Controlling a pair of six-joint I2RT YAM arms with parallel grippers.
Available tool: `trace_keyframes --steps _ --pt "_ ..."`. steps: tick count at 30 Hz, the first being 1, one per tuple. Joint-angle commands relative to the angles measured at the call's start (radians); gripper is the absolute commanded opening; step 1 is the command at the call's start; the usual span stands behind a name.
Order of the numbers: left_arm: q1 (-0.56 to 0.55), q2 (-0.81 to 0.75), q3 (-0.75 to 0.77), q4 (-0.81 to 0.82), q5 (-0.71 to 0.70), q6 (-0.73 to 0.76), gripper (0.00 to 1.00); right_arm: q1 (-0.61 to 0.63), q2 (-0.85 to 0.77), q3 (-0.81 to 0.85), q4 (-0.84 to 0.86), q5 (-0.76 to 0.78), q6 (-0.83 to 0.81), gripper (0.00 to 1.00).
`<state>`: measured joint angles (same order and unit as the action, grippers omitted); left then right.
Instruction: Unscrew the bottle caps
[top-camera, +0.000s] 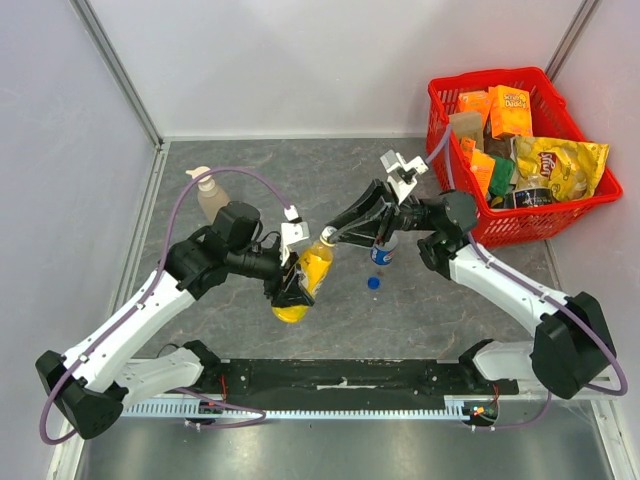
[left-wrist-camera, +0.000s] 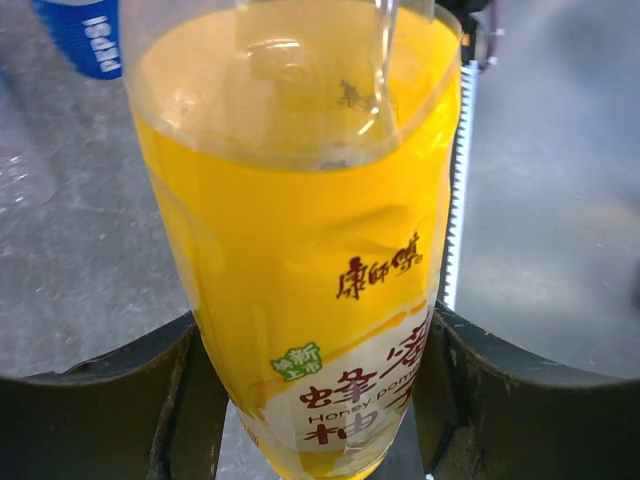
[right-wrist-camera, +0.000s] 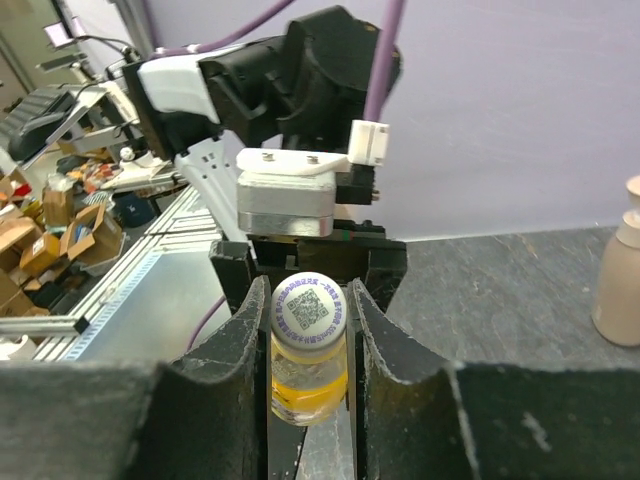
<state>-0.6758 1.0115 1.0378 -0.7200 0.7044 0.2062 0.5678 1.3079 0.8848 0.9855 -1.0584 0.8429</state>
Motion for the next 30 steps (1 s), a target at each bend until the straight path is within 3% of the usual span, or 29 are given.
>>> trace_keyframes --steps 1,8,15,18,19,24,30 --pt "-0.002 0.001 0.054 0.022 0.18 0.064 0.02 0.032 -0.041 -0.02 0.139 -0.118 0.025 0.0" --pt "-0.001 0.022 0.051 0.014 0.299 0.079 0.02 0.034 -0.067 -0.029 0.199 -0.135 0.031 0.0" --pt "-0.001 0.024 0.047 0.013 0.257 0.071 0.02 0.035 -0.075 -0.046 0.2 -0.077 0.042 0.03" --pt "-0.002 0.021 0.042 0.013 0.234 0.07 0.02 0.034 -0.085 -0.053 0.182 -0.034 0.044 0.22" --pt "-0.002 0.019 0.041 0.013 0.222 0.07 0.02 0.03 -0.088 -0.056 0.173 -0.008 0.042 0.38" --pt "-0.001 0.029 0.034 0.004 0.144 0.055 0.02 0.021 -0.142 -0.09 0.15 0.104 0.004 0.95" --pt "-0.001 0.035 0.028 0.005 0.113 0.055 0.02 0.02 -0.214 -0.08 -0.036 0.187 -0.112 0.98"
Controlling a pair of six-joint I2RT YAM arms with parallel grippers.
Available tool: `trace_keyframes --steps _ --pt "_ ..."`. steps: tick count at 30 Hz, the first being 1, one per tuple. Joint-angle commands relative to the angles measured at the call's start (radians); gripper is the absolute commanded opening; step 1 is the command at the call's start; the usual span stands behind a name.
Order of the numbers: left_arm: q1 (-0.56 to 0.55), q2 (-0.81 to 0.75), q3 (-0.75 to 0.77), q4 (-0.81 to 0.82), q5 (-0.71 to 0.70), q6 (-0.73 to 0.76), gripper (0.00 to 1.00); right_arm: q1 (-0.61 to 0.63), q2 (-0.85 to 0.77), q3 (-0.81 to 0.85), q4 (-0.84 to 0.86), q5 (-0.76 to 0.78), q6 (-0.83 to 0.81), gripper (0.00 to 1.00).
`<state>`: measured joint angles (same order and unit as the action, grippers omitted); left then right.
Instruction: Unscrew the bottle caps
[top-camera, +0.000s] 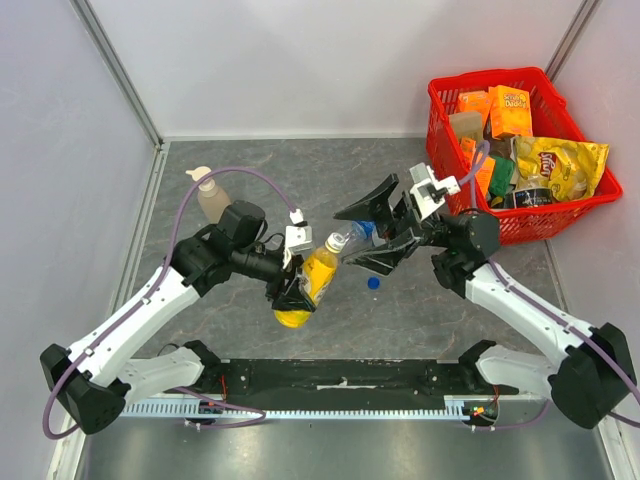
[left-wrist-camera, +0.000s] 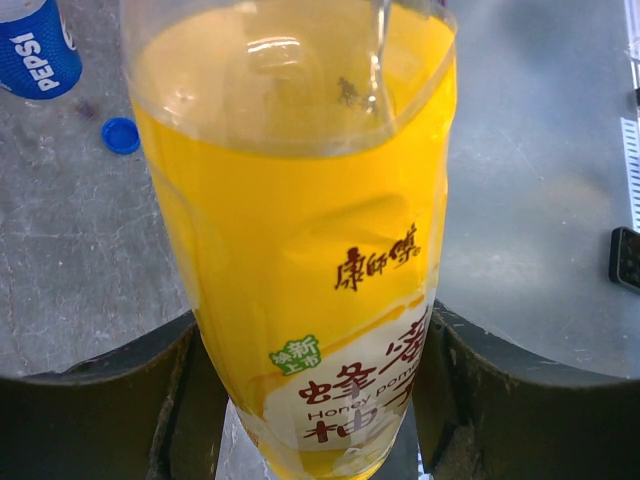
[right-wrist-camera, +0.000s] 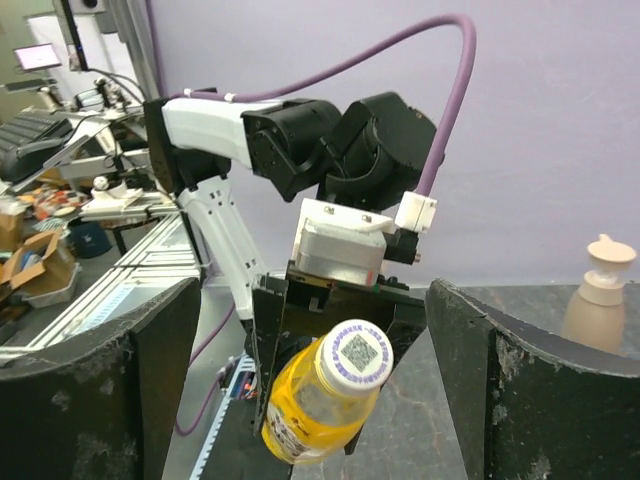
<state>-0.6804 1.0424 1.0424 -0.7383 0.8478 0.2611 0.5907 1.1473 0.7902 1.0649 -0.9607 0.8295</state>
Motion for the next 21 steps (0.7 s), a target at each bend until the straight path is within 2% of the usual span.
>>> trace_keyframes --steps 1,9,21 --pt "0.001 0.007 0.024 0.027 -0.039 -0.002 0.02 -0.002 -0.063 0.021 -0.165 0.105 -0.131 0.98" --pt "0.004 0.002 0.007 0.053 -0.2 -0.029 0.02 -0.003 -0.084 0.04 -0.378 0.261 -0.224 0.98" --pt "0.004 0.03 -0.022 0.085 -0.469 -0.06 0.02 -0.003 -0.035 0.087 -0.563 0.485 -0.205 0.98"
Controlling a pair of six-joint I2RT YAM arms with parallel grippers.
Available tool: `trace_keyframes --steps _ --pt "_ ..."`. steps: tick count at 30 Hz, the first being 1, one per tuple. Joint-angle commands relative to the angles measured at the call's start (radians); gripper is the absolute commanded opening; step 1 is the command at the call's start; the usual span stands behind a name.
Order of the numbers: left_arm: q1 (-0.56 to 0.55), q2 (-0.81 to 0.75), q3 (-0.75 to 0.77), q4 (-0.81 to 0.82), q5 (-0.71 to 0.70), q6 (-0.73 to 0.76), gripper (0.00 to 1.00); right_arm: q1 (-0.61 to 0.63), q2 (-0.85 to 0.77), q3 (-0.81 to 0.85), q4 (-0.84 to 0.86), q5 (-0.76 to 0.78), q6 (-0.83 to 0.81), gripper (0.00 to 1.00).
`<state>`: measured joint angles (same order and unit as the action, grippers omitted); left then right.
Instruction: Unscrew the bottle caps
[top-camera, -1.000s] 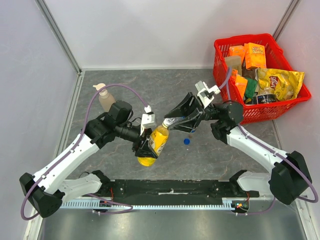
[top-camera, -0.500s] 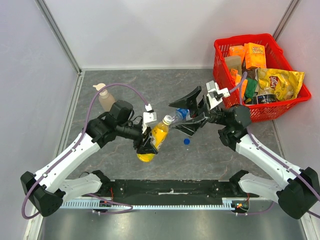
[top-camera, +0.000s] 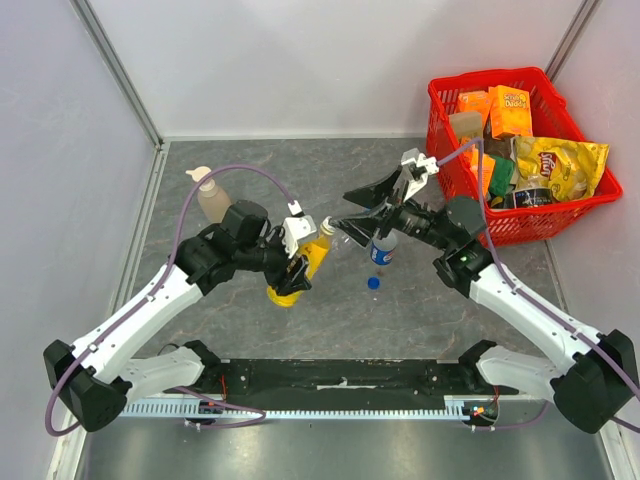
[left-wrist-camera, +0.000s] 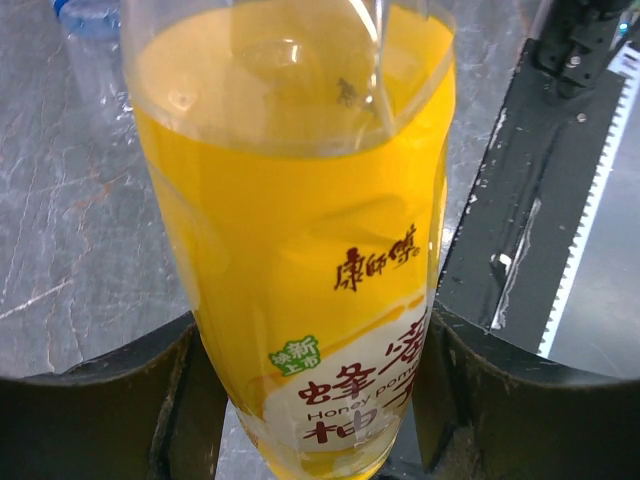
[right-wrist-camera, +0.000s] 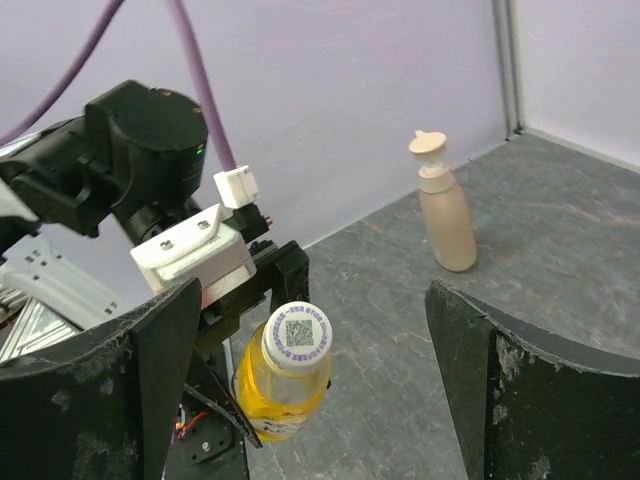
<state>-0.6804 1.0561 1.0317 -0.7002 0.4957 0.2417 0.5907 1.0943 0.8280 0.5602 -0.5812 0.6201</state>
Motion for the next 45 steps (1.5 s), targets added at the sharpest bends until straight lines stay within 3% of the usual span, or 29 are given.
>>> trace_keyframes --steps 1,12,20,28,34,45 --pt "0.002 0.022 -0.015 0.048 -0.131 -0.042 0.02 -0.003 0.024 0.049 -0.059 0.113 0.015 0.98" --pt "0.002 0.051 -0.027 0.048 -0.339 -0.081 0.02 -0.005 0.121 0.1 -0.121 0.182 0.112 0.98" --pt "0.004 0.05 -0.038 0.053 -0.443 -0.094 0.02 -0.003 0.22 0.174 -0.18 0.166 0.158 0.92" --pt "0.004 0.053 -0.038 0.053 -0.465 -0.099 0.02 0.0 0.283 0.224 -0.236 0.126 0.182 0.85" --pt "0.004 0.058 -0.036 0.053 -0.464 -0.099 0.02 0.012 0.314 0.243 -0.25 0.101 0.191 0.72" --pt "0.004 0.07 -0.035 0.053 -0.46 -0.096 0.02 0.031 0.343 0.258 -0.266 0.073 0.193 0.66"
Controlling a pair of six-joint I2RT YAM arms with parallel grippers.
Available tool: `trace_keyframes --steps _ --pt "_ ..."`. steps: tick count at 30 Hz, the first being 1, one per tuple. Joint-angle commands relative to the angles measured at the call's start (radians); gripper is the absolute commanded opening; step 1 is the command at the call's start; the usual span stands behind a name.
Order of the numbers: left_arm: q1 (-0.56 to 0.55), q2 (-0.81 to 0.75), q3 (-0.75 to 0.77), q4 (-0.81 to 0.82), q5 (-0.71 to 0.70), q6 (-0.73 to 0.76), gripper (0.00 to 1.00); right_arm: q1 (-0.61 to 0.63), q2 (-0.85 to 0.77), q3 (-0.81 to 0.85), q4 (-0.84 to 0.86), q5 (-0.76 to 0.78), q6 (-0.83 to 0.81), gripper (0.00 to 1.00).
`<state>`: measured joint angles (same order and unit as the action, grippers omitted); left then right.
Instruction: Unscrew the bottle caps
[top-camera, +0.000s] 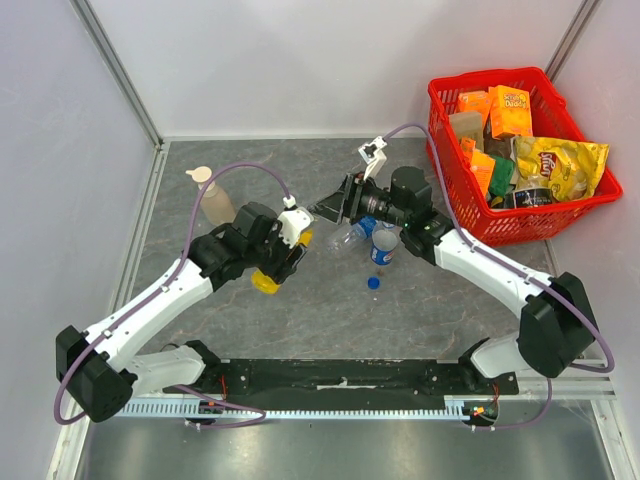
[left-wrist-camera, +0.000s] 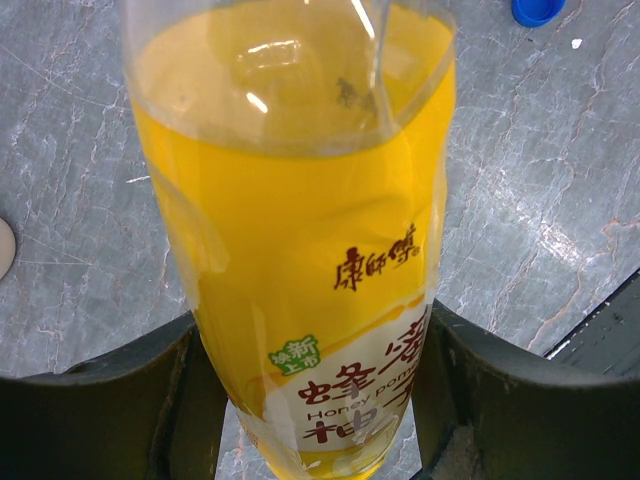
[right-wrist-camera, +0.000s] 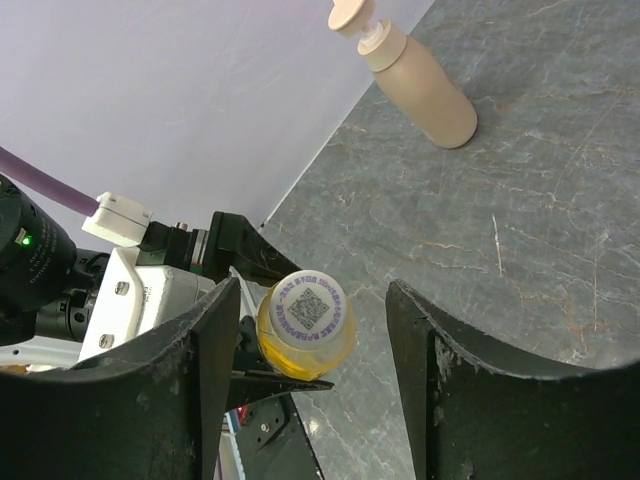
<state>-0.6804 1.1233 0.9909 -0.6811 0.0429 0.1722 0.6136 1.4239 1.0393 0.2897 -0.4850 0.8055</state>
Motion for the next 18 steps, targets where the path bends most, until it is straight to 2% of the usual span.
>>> trace_keyframes --steps 1,12,18 --pt "0.004 0.003 0.006 0.034 -0.008 -0.027 0.02 0.009 0.015 0.048 0.006 -0.024 0.008 0.64" --pt "0.004 0.007 0.006 0.034 -0.015 -0.025 0.02 0.014 0.029 0.042 0.038 -0.059 0.037 0.43" --pt "0.004 0.007 0.011 0.029 -0.017 -0.025 0.02 0.012 0.026 0.033 0.058 -0.075 0.047 0.12"
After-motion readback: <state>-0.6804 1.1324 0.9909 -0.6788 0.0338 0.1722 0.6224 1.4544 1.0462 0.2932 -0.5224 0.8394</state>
